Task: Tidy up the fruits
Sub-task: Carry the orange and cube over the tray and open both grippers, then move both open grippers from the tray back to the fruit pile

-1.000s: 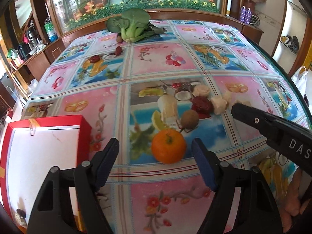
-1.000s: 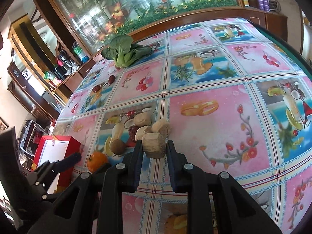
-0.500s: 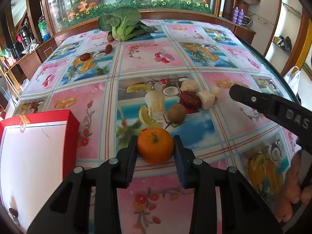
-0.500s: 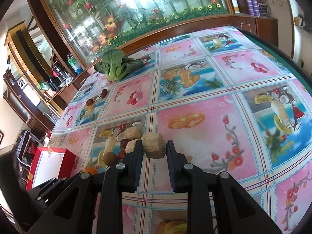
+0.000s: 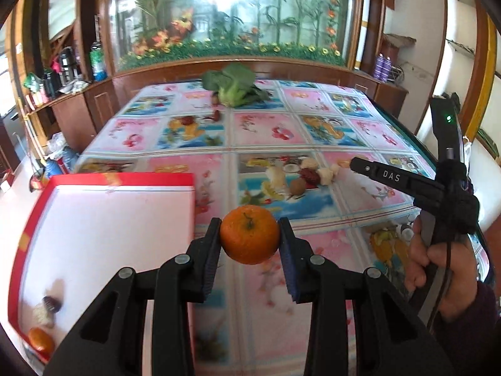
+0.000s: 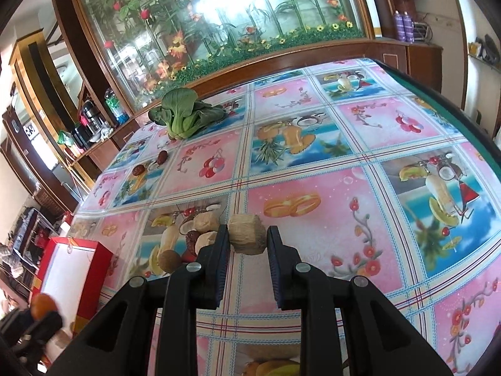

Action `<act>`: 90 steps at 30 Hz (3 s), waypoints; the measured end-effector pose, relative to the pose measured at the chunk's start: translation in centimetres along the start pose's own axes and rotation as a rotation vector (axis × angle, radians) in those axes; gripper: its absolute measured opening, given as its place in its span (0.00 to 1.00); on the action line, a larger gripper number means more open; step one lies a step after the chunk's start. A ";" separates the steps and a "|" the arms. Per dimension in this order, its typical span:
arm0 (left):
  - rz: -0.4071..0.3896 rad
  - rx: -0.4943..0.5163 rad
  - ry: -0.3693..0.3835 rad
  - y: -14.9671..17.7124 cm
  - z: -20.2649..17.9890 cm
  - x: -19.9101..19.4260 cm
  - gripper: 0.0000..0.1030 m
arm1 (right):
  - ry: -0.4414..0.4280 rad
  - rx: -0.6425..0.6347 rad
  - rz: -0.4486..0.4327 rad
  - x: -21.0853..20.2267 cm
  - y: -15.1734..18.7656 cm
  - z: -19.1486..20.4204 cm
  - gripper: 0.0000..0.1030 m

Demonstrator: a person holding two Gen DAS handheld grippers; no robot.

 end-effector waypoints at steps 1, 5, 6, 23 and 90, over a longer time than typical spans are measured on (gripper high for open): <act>-0.004 -0.005 -0.009 0.4 0.6 -0.6 0.36 | 0.007 -0.005 -0.004 0.0 0.0 0.0 0.22; -0.008 -0.020 -0.023 1.6 2.5 -1.8 0.36 | 0.034 -0.022 -0.027 -0.7 0.7 0.7 0.22; -0.010 -0.022 -0.028 1.8 3.0 -2.1 0.36 | 0.026 -0.026 -0.036 -1.1 0.9 1.3 0.22; 0.018 -0.155 -0.230 9.2 15.3 -6.8 0.37 | -0.363 -0.281 0.214 -4.1 16.8 22.1 0.22; 0.099 -0.295 -0.420 12.0 21.8 -8.0 0.83 | -0.392 -0.144 0.201 -4.1 10.8 17.6 0.50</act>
Point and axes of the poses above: each gripper's, at about its wrist camera, not at the fingertips, and x roughly the way its jaws point, z to its left, y to its underside, the point moved 9 cm from there along x, roughly the way its jaws point, and after that the axes turned 13 degrees about x, right-handed, at the moved point
